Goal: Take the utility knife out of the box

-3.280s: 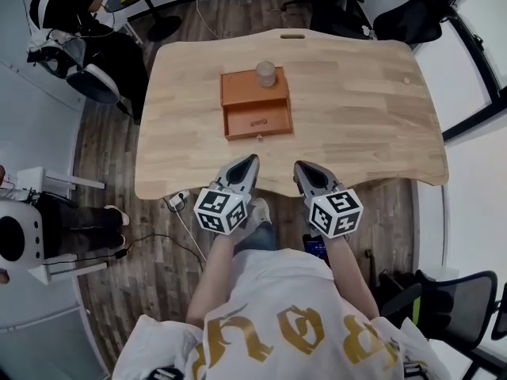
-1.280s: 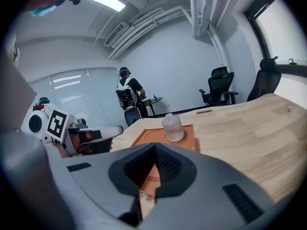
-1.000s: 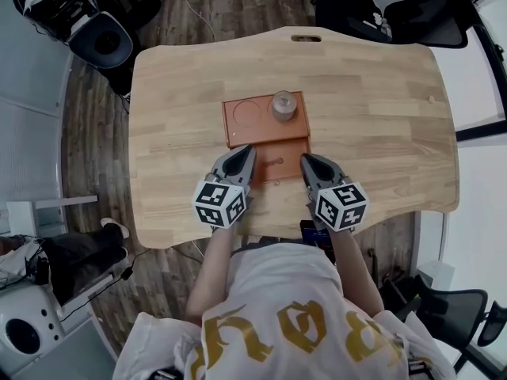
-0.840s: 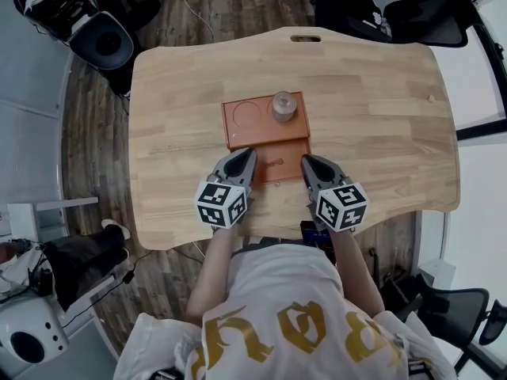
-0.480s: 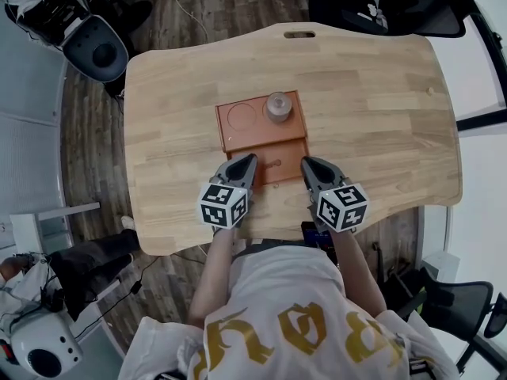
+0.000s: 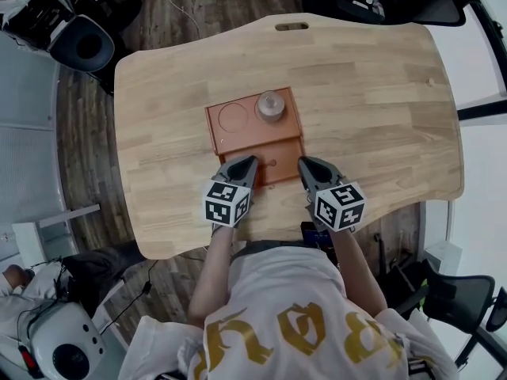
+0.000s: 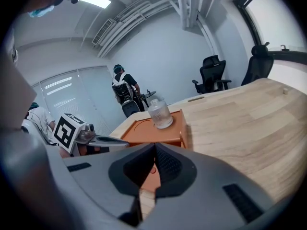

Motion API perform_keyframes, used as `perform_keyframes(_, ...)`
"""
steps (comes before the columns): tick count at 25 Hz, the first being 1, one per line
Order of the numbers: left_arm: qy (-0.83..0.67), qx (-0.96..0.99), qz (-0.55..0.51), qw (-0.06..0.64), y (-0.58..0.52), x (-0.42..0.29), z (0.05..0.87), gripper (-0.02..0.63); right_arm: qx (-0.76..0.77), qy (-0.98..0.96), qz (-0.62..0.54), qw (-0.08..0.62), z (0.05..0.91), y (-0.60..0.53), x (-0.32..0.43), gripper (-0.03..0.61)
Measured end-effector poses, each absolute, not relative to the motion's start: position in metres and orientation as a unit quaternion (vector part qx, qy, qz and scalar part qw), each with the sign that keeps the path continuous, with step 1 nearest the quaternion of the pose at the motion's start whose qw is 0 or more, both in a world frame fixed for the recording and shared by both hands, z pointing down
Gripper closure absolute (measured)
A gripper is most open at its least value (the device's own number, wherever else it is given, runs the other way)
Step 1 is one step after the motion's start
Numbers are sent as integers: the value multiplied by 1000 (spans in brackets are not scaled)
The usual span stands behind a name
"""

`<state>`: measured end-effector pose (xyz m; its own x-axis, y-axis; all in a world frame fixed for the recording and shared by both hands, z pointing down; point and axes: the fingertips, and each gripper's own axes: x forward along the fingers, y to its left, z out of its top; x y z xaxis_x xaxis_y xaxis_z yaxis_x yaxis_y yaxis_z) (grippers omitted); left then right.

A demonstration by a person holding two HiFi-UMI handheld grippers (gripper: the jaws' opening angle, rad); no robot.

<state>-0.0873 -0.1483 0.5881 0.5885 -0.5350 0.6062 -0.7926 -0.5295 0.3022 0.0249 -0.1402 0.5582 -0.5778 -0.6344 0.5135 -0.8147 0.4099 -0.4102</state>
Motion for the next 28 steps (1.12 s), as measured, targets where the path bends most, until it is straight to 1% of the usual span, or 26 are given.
perform_keyframes(6,-378,845,251,282,-147,-80,605,603,453,-823,319,125,562,-144,36,566)
perform_keyframes(9,-359,844,285,278,-146,-72,617,601,451,-822,323,126,565,-148,37,566)
perform_keyframes(15,-298,842,382,237,-134,-56,635,601,451,-819,330,127,569,-144,39,566)
perform_keyframes(21,-250,846,417,218,-133,-46,648,598,448,-816,345,117,575,-141,37,566)
perform_keyframes(23,-239,846,426,216,-131,-47,653,581,446,-816,349,116,577,-140,36,566)
perform_keyframes(25,-230,844,434,217,-130,-47,657,544,445,-816,349,120,580,-140,36,566)
perform_keyframes(28,-223,838,451,210,-132,-46,664,531,447,-815,345,133,586,-143,38,566)
